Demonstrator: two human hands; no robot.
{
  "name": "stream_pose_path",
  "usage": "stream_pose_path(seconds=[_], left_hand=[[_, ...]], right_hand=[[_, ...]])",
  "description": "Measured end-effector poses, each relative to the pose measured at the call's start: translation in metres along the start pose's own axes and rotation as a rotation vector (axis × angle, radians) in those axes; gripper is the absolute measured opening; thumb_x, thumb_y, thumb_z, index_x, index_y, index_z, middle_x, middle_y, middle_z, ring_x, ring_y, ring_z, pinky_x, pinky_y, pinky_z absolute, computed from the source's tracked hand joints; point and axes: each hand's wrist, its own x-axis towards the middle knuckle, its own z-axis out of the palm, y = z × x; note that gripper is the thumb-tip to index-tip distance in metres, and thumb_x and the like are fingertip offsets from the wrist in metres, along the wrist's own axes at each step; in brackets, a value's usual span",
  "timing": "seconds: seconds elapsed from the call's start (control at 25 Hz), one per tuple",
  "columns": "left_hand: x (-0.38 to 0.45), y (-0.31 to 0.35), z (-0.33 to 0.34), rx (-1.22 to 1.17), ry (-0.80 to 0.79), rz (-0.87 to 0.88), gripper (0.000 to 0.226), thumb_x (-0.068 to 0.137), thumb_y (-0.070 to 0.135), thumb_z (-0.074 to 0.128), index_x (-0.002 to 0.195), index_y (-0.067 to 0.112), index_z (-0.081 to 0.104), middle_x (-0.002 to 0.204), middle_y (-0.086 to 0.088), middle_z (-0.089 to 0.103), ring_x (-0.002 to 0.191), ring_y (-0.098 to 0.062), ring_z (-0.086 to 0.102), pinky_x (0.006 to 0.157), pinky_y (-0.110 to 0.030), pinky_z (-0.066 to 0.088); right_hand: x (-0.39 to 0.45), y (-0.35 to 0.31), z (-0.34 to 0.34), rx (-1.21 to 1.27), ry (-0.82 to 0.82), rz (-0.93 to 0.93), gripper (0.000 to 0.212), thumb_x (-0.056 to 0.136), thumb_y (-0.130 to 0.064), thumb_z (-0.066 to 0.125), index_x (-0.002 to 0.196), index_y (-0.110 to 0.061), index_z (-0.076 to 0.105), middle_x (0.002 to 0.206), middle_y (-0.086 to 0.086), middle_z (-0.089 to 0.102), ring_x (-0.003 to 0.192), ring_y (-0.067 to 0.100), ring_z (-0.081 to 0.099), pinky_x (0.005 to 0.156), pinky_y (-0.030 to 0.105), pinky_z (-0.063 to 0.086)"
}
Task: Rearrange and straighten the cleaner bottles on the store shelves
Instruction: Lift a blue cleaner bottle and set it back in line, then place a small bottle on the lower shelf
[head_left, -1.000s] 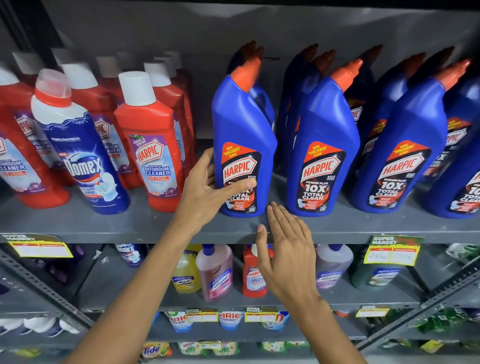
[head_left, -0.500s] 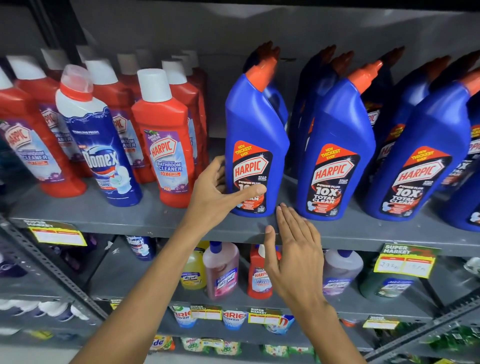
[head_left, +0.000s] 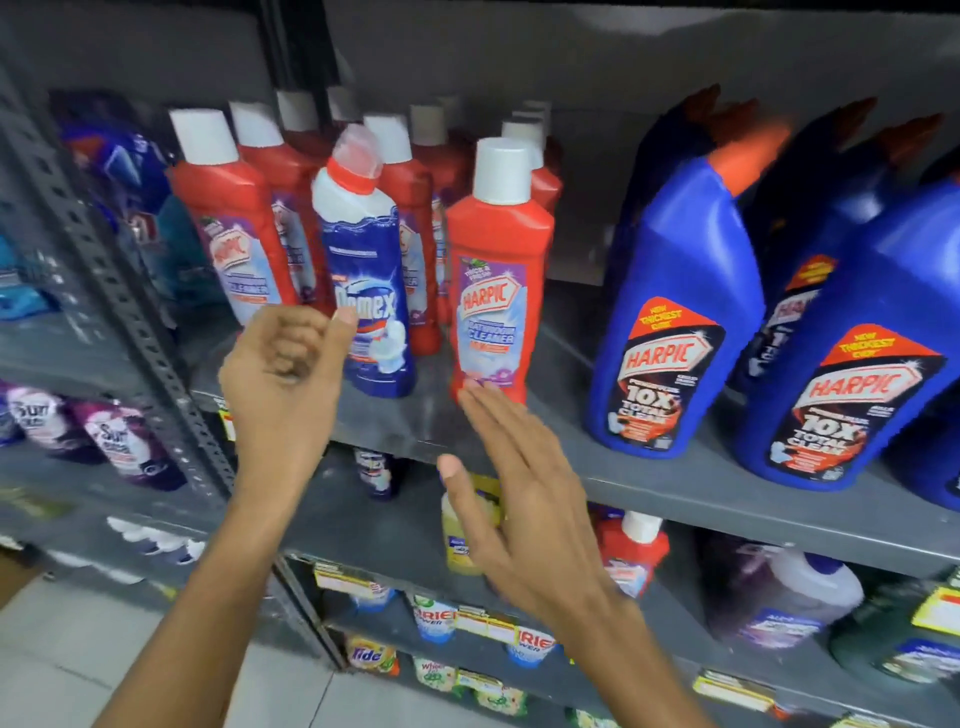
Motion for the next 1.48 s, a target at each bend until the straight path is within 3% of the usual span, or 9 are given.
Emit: stream_pose_path(seconds=[0.2, 0.36, 0.56, 0.72, 0.88, 1.0, 1.16, 1.32, 1.48], left_hand=[[0.049, -0.027, 0.002, 0.0, -0.422, -0.072, 0.061, 0.084, 0.034, 0.087, 0.135, 0.022, 0.056, 0.126, 0.005, 0.073, 0.107, -0.004, 0.07, 0.089, -0.012, 0.054], [0.065, -0.034, 0.001, -0.061, -0.561, -0.097, 0.063, 0.081, 0.015, 0.09, 0.136, 0.012, 0.059, 0.124, 0.002, 0.078, 0.11, -0.01, 0.076, 0.107, -0.044, 0.058], [0.056, -0.025, -0.05, -0.231, -0.488, -0.077, 0.065, 0.069, 0.002, 0.091, 0.127, 0.013, 0.065, 0.121, -0.003, 0.079, 0.108, -0.017, 0.076, 0.101, -0.039, 0.061], [0.024, -0.042, -0.1, -0.198, -0.59, -0.13, 0.063, 0.061, -0.016, 0.082, 0.081, 0.044, 0.076, 0.065, 0.026, 0.074, 0.062, 0.01, 0.07, 0.068, -0.008, 0.059], [-0.003, -0.115, -0.128, -0.059, -0.905, -0.31, 0.053, 0.064, -0.01, 0.091, 0.112, 0.006, 0.074, 0.104, -0.004, 0.085, 0.095, -0.014, 0.079, 0.083, -0.018, 0.061], [-0.009, -0.182, -0.125, 0.047, -0.878, -0.427, 0.059, 0.062, 0.005, 0.097, 0.115, 0.007, 0.073, 0.105, -0.001, 0.085, 0.095, -0.011, 0.078, 0.086, -0.025, 0.063], [-0.004, -0.263, -0.102, 0.139, -0.836, -0.522, 0.068, 0.062, 0.01, 0.101, 0.122, 0.002, 0.07, 0.117, -0.016, 0.081, 0.112, -0.037, 0.077, 0.102, -0.057, 0.059], [-0.002, -0.297, -0.076, 0.227, -0.839, -0.547, 0.07, 0.057, 0.019, 0.098, 0.119, 0.002, 0.07, 0.117, -0.014, 0.082, 0.109, -0.032, 0.078, 0.102, -0.058, 0.059], [-0.004, -0.308, -0.06, 0.263, -0.822, -0.562, 0.07, 0.063, 0.003, 0.098, 0.124, 0.002, 0.066, 0.121, -0.017, 0.078, 0.112, -0.033, 0.075, 0.104, -0.053, 0.059]], right_hand=[[0.032, -0.016, 0.067, -0.175, -0.151, 0.115, 0.062, 0.114, -0.048, 0.041, 0.164, -0.011, 0.04, 0.173, 0.003, 0.039, 0.163, 0.013, 0.027, 0.134, 0.026, 0.017], [0.03, -0.014, 0.097, -0.413, -0.006, 0.112, 0.057, 0.112, -0.045, 0.043, 0.152, -0.008, 0.058, 0.159, 0.007, 0.059, 0.15, 0.02, 0.052, 0.125, 0.036, 0.038], [0.029, -0.01, 0.1, -0.456, 0.033, 0.096, 0.054, 0.111, -0.044, 0.047, 0.149, -0.008, 0.062, 0.156, 0.006, 0.061, 0.147, 0.019, 0.056, 0.122, 0.035, 0.042], [0.029, -0.006, 0.104, -0.458, 0.062, 0.079, 0.052, 0.111, -0.042, 0.051, 0.148, -0.008, 0.063, 0.155, 0.007, 0.062, 0.147, 0.019, 0.056, 0.123, 0.032, 0.039], [0.028, -0.003, 0.106, -0.474, 0.086, 0.051, 0.051, 0.111, -0.04, 0.052, 0.148, -0.007, 0.063, 0.155, 0.008, 0.062, 0.147, 0.02, 0.057, 0.123, 0.035, 0.041], [0.027, -0.003, 0.106, -0.502, 0.104, 0.048, 0.05, 0.11, -0.039, 0.053, 0.146, -0.006, 0.064, 0.153, 0.008, 0.063, 0.146, 0.02, 0.058, 0.122, 0.036, 0.043], [0.028, -0.005, 0.106, -0.518, 0.113, 0.046, 0.05, 0.11, -0.04, 0.054, 0.146, -0.007, 0.065, 0.152, 0.008, 0.064, 0.145, 0.02, 0.058, 0.121, 0.036, 0.044], [0.028, -0.004, 0.105, -0.526, 0.108, 0.043, 0.05, 0.111, -0.041, 0.053, 0.146, -0.007, 0.064, 0.153, 0.007, 0.064, 0.146, 0.019, 0.057, 0.121, 0.036, 0.043], [0.028, -0.006, 0.105, -0.526, 0.116, 0.055, 0.051, 0.11, -0.041, 0.053, 0.146, -0.008, 0.064, 0.153, 0.007, 0.064, 0.147, 0.018, 0.057, 0.122, 0.034, 0.041]])
